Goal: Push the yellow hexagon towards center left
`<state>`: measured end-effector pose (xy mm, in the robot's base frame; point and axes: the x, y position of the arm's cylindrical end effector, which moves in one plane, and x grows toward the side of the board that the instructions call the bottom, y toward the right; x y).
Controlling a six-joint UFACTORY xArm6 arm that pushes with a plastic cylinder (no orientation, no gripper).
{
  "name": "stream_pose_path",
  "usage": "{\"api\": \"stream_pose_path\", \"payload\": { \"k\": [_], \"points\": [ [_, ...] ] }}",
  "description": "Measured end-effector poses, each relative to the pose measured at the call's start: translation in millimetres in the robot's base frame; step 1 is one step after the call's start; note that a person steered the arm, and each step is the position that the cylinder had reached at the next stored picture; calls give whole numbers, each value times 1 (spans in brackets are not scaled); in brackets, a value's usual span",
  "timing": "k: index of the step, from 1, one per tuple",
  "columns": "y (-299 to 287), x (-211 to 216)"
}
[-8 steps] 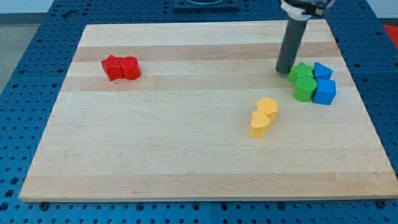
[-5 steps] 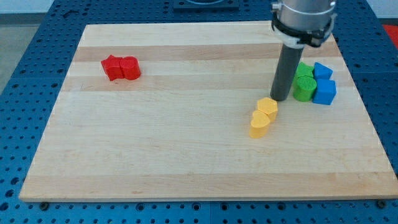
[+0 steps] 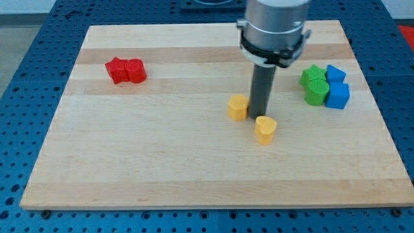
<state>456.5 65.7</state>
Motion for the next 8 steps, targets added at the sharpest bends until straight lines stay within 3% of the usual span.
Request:
{"api": "stream_pose_path", "payload": {
  "k": [4,6,8],
  "points": [
    [-144,-32],
    [-167,-33],
    [-144,-23]
  ]
}}
